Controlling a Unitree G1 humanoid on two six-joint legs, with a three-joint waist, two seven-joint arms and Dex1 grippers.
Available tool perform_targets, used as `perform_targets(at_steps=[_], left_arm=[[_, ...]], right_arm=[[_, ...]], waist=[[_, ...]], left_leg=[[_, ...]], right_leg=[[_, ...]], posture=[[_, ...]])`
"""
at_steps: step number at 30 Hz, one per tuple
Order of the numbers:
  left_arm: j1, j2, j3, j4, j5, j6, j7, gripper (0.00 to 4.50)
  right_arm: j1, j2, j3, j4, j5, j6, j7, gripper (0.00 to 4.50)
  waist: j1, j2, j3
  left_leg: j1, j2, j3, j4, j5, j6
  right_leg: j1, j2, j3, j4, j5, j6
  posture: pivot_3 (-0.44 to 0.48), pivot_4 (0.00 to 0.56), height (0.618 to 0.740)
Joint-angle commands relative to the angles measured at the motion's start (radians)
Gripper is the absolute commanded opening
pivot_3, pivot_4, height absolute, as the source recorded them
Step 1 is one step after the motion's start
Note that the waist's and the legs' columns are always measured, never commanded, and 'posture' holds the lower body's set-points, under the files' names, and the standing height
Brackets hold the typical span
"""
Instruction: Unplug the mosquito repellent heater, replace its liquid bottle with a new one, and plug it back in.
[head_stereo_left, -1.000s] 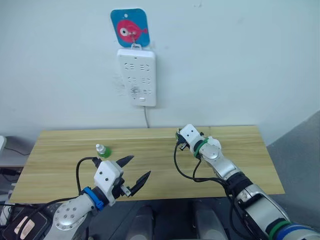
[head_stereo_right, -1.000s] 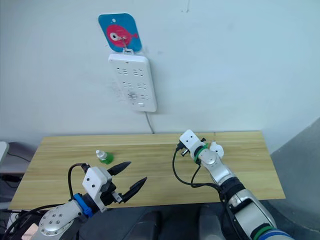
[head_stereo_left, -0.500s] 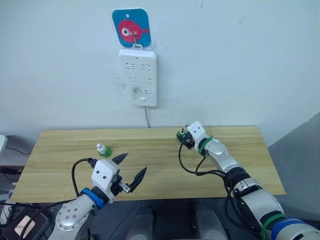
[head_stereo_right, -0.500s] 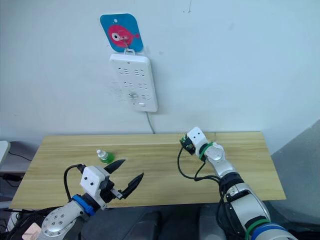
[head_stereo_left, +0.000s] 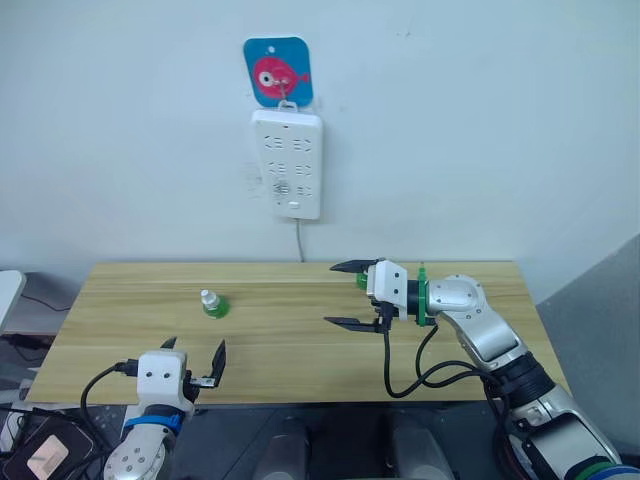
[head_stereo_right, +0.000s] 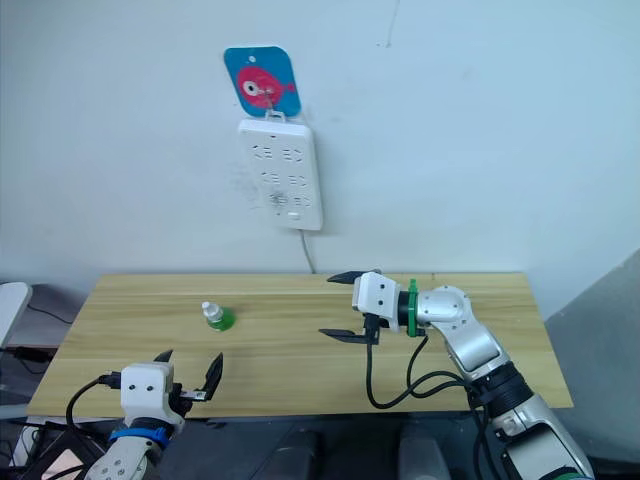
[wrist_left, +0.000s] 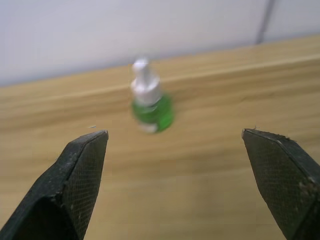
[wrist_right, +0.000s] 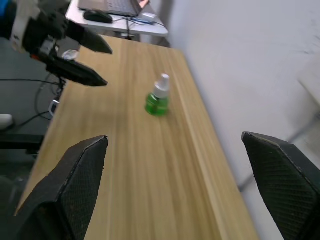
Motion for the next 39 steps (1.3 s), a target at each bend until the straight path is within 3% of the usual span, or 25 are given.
perform_targets(at_steps=[1, 8, 11, 16, 18, 24, 39], left_arm=[[-0.035, -0.001, 0.042, 0.017, -0.03, -0.004, 0.019, 4.5], [-0.146, 0.077, 0.061, 0.105, -0.069, 0.051, -0.054, 4.5], [-0.193, 0.114, 0.067, 0.133, -0.091, 0.083, -0.088, 4.5], [-0.252, 0.163, 0.048, 0.209, -0.079, 0.064, -0.152, 4.5], [-0.289, 0.168, 0.046, 0.246, -0.079, 0.053, -0.159, 4.5], [-0.386, 0.187, 0.074, 0.407, -0.077, -0.003, -0.153, 4.5], [-0.586, 0.191, 0.042, 0.684, -0.071, -0.13, -0.218, 4.5]], right_arm=[[-0.011, 0.025, 0.008, -0.075, -0.021, 0.065, -0.042, 4.49], [0.069, 0.071, 0.04, -0.297, -0.045, 0.336, -0.16, 4.49], [0.085, 0.071, 0.05, -0.395, -0.041, 0.445, -0.189, 4.49], [0.113, 0.071, 0.045, -0.513, -0.025, 0.608, -0.244, 4.49], [0.122, 0.048, 0.039, -0.555, -0.015, 0.65, -0.244, 4.49], [0.127, 0.014, 0.027, -0.646, 0.02, 0.763, -0.263, 4.49], [0.145, -0.019, 0.034, -0.722, 0.074, 0.851, -0.313, 4.49]], waist=[[0.008, 0.0, 0.001], [0.005, 0.003, 0.036], [-0.005, 0.004, 0.071], [-0.024, 0.004, 0.125], [-0.026, 0.003, 0.144], [-0.031, -0.004, 0.182], [-0.028, -0.008, 0.203]], left_leg=[[0.0, 0.0, 0.0, 0.0, 0.0, 0.0], [0.002, 0.001, -0.002, 0.0, 0.0, 0.0], [0.002, 0.001, -0.001, 0.0, 0.0, 0.0], [0.001, 0.001, -0.001, 0.0, 0.0, 0.0], [0.0, 0.001, -0.001, 0.0, 0.0, 0.0], [0.0, 0.002, 0.0, -0.001, 0.0, 0.0], [0.001, 0.001, 0.001, -0.001, 0.0, -0.001]], right_leg=[[0.0, 0.0, 0.0, 0.0, 0.0, 0.001], [0.0, 0.0, -0.002, 0.002, -0.004, -0.002], [0.0, 0.0, -0.001, 0.003, -0.004, -0.002], [-0.002, 0.0, -0.001, 0.007, -0.004, -0.002], [-0.004, 0.0, -0.001, 0.009, -0.005, -0.001], [-0.007, 0.0, 0.001, 0.012, -0.007, 0.0], [-0.006, -0.001, 0.004, 0.01, -0.009, -0.001]], posture=[[0.103, 0.189, 0.74], [0.051, 0.317, 0.74], [0.013, 0.394, 0.74], [-0.01, 0.439, 0.74], [-0.021, 0.483, 0.74], [-0.05, 0.505, 0.74], [-0.066, 0.528, 0.74]])
